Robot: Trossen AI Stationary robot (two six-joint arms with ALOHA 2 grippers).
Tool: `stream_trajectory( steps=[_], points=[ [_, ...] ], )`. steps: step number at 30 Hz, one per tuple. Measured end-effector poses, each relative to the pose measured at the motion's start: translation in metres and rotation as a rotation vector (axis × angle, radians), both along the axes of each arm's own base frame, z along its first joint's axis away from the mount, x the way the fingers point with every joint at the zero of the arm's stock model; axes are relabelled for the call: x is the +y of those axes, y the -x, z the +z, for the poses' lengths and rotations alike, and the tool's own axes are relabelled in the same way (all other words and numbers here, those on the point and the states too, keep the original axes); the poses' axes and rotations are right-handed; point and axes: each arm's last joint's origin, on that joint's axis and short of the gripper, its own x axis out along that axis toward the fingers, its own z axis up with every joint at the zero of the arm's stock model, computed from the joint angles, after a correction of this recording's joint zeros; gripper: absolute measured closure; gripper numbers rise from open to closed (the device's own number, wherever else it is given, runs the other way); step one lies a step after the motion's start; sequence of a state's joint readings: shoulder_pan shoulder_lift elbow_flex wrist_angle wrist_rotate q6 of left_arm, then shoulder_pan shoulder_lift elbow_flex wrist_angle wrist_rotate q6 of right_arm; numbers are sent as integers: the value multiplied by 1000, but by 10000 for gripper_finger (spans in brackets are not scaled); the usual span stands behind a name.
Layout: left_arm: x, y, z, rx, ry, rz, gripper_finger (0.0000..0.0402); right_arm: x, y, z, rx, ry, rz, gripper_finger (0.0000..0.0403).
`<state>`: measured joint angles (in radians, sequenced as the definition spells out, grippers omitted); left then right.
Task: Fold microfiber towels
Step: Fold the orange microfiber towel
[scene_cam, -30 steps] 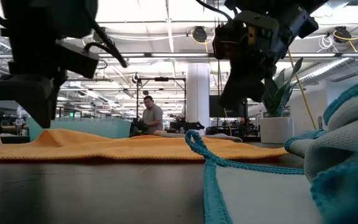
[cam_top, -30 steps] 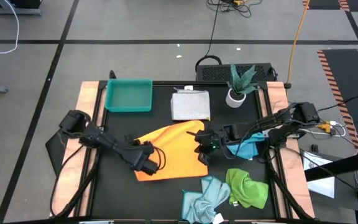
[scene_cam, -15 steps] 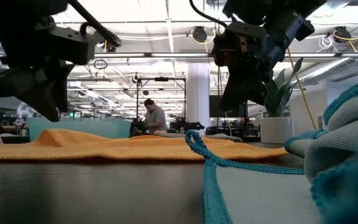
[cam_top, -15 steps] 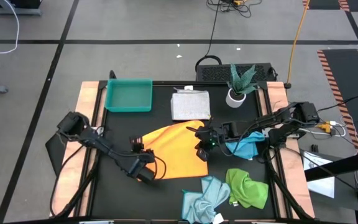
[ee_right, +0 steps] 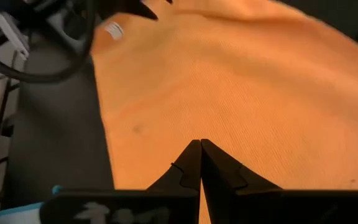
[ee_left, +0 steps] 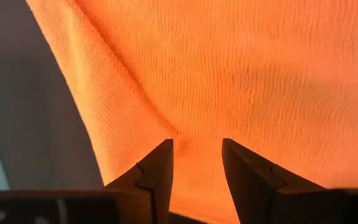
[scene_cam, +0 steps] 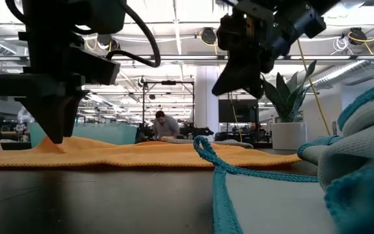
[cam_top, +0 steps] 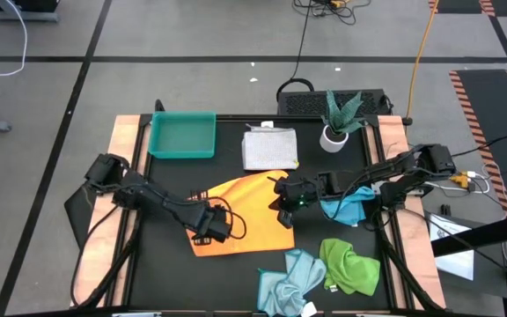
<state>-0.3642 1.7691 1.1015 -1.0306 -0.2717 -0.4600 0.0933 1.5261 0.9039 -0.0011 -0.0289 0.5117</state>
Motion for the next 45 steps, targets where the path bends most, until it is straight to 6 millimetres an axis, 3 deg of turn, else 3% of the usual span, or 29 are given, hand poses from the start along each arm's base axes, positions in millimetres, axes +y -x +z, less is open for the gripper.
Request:
stream_trajectory(
  steps=[14, 26, 32, 38, 45],
  points=[
    [-13, 17, -3, 81, -123, -168, 261, -7, 22, 45, -132, 98, -4, 403],
    [-15, 19, -4, 122, -171, -342, 261, -8, 25, 39, -78, 169, 47, 403],
    [-9, 26, -18, 152, -180, -388, 261, -8, 25, 40, -92, 178, 53, 403],
    [-5, 32, -24, 185, -195, -389, 261, -8, 24, 41, -105, 178, 52, 403],
    [-1, 20, -27, 99, -111, -331, 261, -8, 24, 41, -104, 185, 30, 403]
  ],
)
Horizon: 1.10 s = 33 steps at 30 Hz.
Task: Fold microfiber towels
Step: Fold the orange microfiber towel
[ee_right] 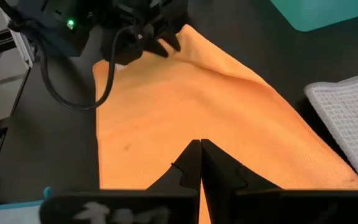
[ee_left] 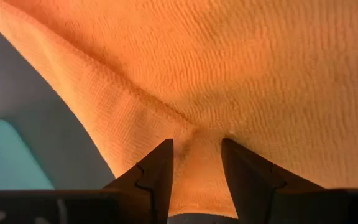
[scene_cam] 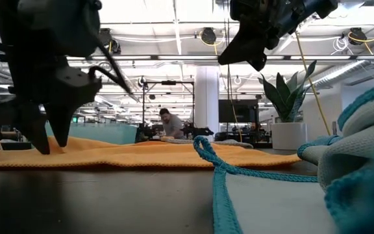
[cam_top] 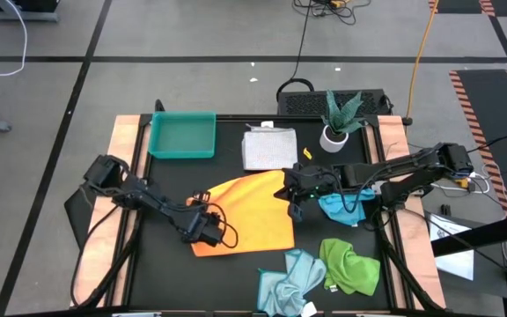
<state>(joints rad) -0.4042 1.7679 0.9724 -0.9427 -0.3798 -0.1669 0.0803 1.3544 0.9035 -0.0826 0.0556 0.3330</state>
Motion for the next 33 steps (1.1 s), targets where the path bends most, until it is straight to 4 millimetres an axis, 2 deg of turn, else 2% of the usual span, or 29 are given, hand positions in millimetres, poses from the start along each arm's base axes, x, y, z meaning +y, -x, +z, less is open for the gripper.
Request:
stream_trajectory(
  steps=[11, 21, 33],
  points=[
    [6, -5, 0, -30, -1, 20, 261, 0, 0, 0, -1, -19, -10, 403],
    [8, 0, 1, 28, -26, 24, 261, 0, 0, 0, -1, -24, -12, 403],
    [8, -8, 12, -9, -11, 34, 261, 0, 0, 0, -2, -42, -24, 403]
  ],
)
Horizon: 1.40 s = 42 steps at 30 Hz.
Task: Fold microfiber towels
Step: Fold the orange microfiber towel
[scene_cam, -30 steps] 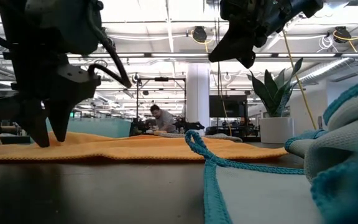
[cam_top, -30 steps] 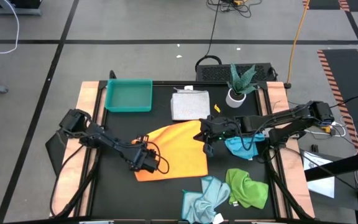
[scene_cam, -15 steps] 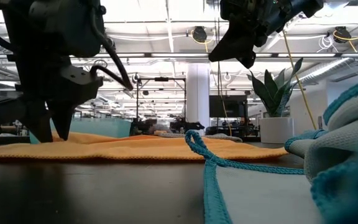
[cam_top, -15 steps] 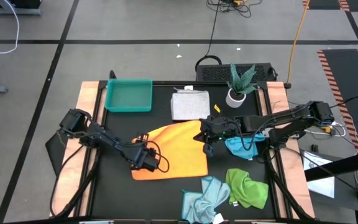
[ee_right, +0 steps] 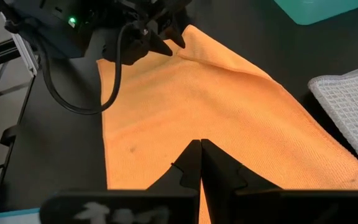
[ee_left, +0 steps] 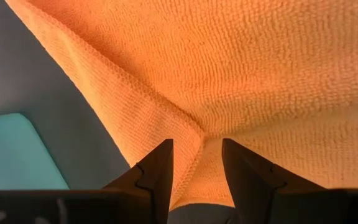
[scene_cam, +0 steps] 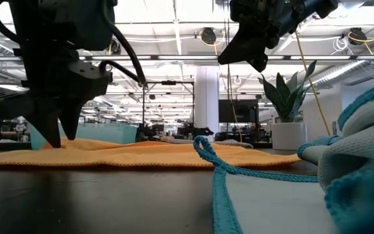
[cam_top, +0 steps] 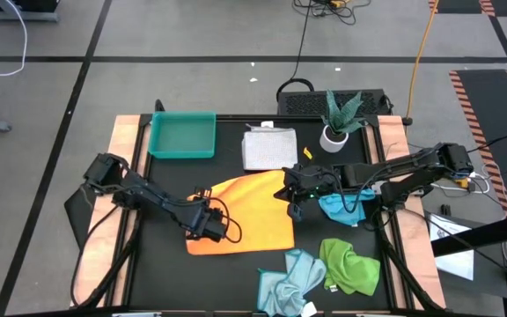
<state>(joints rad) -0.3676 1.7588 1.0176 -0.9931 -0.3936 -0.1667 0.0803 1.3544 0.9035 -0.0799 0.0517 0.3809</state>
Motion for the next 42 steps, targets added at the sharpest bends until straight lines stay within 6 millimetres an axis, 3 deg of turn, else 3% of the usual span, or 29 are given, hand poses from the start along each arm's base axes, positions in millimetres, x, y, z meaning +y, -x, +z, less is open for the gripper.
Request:
stream_trajectory(
  steps=[34, 38, 42],
  points=[
    [4, 3, -10, -30, 6, 44, 263, 7, 1, 0, -2, 12, 35, 403],
    [4, 3, -10, -26, 16, 46, 294, 7, 1, 0, -2, 7, 30, 403],
    [3, 3, -10, -10, 43, 36, 352, 7, 1, 0, -2, 4, 27, 403]
  ],
)
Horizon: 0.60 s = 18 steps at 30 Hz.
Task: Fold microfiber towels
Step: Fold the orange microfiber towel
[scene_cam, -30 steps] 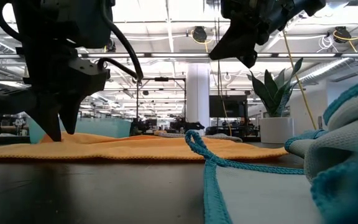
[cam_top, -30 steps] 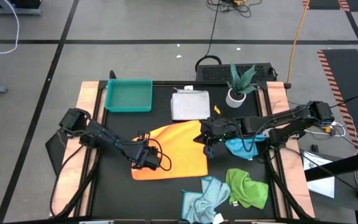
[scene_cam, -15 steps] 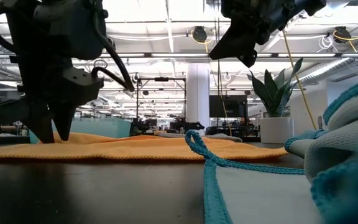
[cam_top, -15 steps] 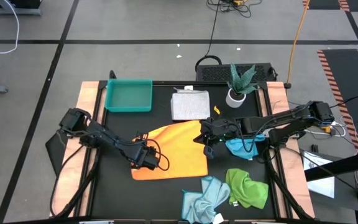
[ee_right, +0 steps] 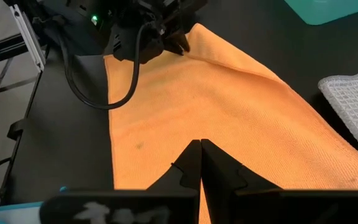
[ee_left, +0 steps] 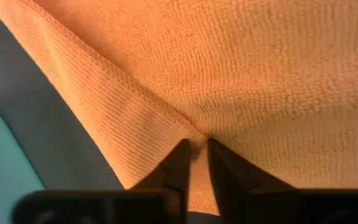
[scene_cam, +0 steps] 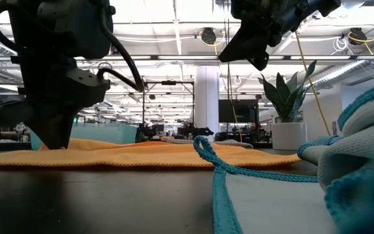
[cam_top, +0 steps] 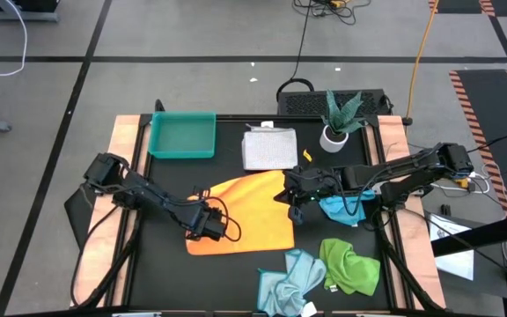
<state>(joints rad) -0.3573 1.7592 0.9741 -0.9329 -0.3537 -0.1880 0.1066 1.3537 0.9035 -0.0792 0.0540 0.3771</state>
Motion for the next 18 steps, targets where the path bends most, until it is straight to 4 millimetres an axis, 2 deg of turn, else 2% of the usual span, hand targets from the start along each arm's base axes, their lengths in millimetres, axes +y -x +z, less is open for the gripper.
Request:
stream_trajectory(
  steps=[3, 8, 10, 15, 18],
  points=[
    [0, 0, 0, 0, 2, 2, 392, 0, 0, 0, 0, 0, 0, 403],
    [4, -1, 0, -18, -9, 56, 385, 0, 0, 0, 0, -4, -1, 403],
    [6, -1, 2, -17, -12, 88, 394, 0, 0, 0, 0, -9, -4, 403],
    [12, 1, 28, -99, -17, 167, 398, 0, 0, 0, 0, -20, -11, 403],
    [23, 5, 46, -184, -57, 250, 399, 0, 0, 0, -2, -37, -22, 403]
  ],
)
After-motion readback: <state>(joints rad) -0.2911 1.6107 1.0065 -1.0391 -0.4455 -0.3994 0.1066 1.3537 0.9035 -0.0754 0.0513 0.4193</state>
